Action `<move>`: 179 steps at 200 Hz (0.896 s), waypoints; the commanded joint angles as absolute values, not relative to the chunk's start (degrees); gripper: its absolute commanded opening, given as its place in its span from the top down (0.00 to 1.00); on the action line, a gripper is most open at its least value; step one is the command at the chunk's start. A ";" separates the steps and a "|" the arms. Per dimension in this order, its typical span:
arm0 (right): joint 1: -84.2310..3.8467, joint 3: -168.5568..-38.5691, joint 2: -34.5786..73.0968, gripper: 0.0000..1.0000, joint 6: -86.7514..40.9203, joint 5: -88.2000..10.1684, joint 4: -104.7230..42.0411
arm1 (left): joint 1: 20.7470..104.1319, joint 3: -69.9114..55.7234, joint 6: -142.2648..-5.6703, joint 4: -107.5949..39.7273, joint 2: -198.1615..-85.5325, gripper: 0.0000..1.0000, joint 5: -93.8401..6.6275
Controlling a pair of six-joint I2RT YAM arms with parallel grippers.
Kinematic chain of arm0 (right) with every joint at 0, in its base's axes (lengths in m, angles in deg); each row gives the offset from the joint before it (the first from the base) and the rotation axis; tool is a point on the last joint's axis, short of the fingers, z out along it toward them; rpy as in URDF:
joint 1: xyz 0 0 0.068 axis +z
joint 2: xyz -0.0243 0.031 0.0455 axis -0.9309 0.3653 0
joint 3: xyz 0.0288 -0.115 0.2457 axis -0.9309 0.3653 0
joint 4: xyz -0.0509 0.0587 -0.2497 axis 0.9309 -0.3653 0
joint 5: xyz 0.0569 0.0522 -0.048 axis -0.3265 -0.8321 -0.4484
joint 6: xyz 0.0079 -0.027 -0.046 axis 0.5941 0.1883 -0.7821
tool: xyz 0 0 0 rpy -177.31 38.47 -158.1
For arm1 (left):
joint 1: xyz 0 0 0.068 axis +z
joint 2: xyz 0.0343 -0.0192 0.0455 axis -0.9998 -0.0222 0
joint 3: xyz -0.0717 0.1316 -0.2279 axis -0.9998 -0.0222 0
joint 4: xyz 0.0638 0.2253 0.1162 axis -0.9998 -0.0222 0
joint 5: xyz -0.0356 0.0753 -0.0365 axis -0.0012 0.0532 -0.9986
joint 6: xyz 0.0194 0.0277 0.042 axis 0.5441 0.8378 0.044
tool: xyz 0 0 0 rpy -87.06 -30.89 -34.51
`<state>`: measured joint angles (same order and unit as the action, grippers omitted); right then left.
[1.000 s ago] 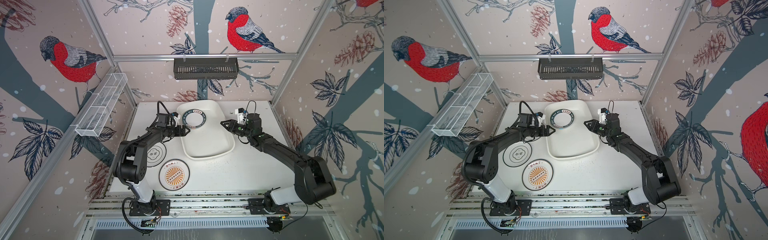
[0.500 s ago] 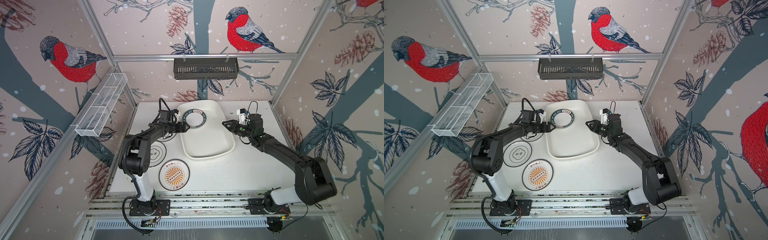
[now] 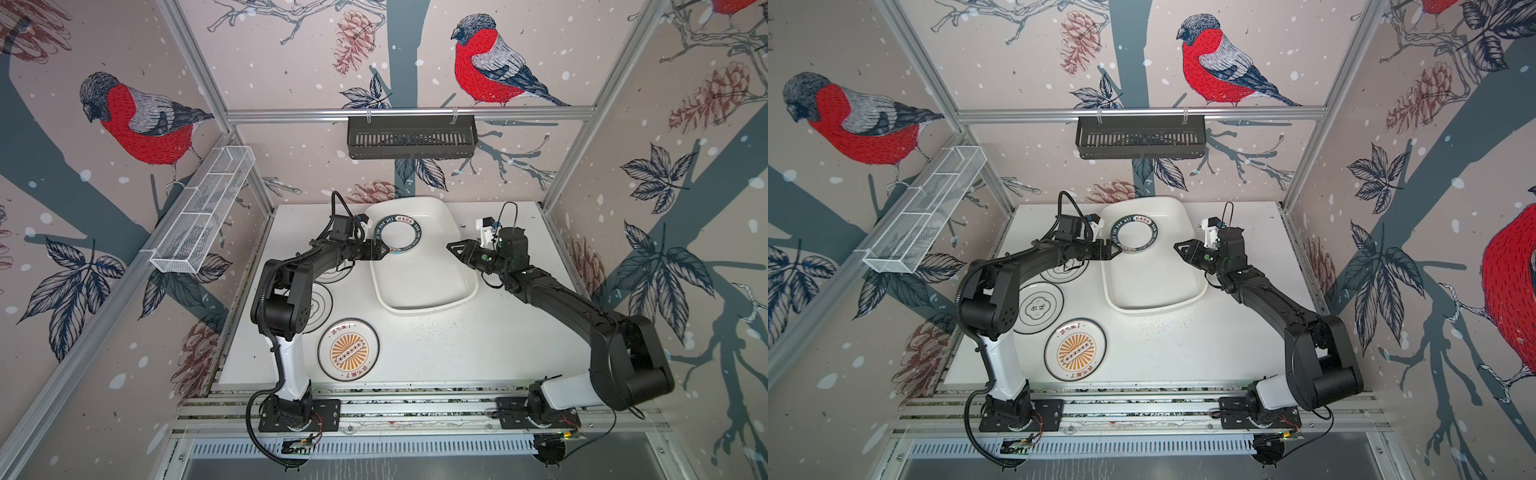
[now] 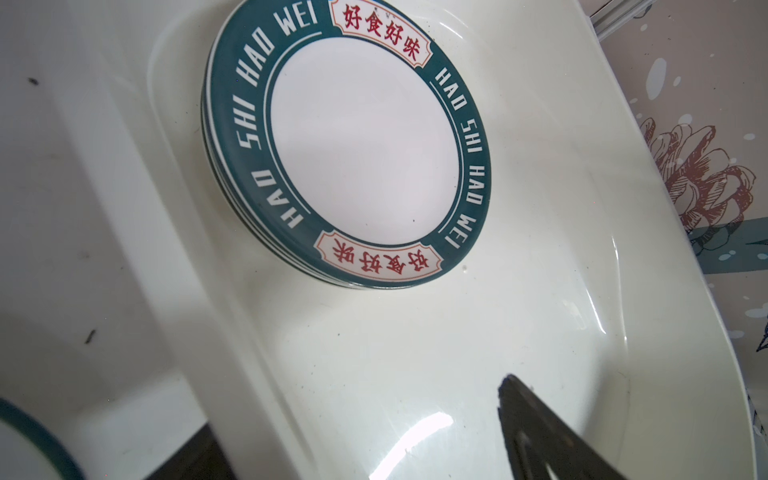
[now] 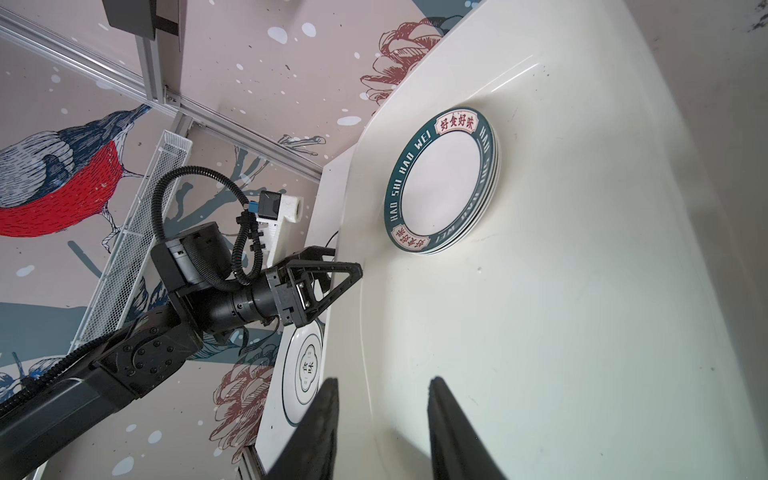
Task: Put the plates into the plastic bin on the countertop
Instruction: 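Lower the left gripper over the white plate nearest the tray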
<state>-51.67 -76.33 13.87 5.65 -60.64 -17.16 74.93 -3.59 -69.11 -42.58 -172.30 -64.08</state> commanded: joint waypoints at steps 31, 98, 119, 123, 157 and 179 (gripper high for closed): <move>-52.10 -77.35 14.42 0.62 4.47 -61.66 -17.51 | 72.34 -0.31 -67.74 -40.00 -174.64 0.13 -65.92; -52.25 -77.55 14.22 0.62 4.74 -62.10 -17.17 | 72.38 -1.70 -65.32 -44.22 -171.25 0.11 -61.77; -52.25 -77.33 14.02 0.62 4.88 -62.36 -16.78 | 72.99 -3.79 -63.73 -46.33 -167.75 0.08 -60.79; -52.30 -77.25 13.98 0.62 4.90 -62.38 -16.68 | 73.20 -4.28 -63.61 -46.63 -167.04 0.07 -60.71; -52.31 -76.77 13.84 0.63 5.26 -62.78 -15.49 | 76.76 -8.39 -63.10 -49.59 -160.55 0.07 -60.67; -52.05 -76.38 14.05 0.63 5.77 -63.21 -14.41 | 80.02 -10.88 -62.47 -51.95 -156.95 0.07 -59.67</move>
<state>-52.22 -76.64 14.18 5.71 -61.96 -17.03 77.40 -8.97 -64.13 -48.50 -160.04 -60.98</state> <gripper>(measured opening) 0.374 0.934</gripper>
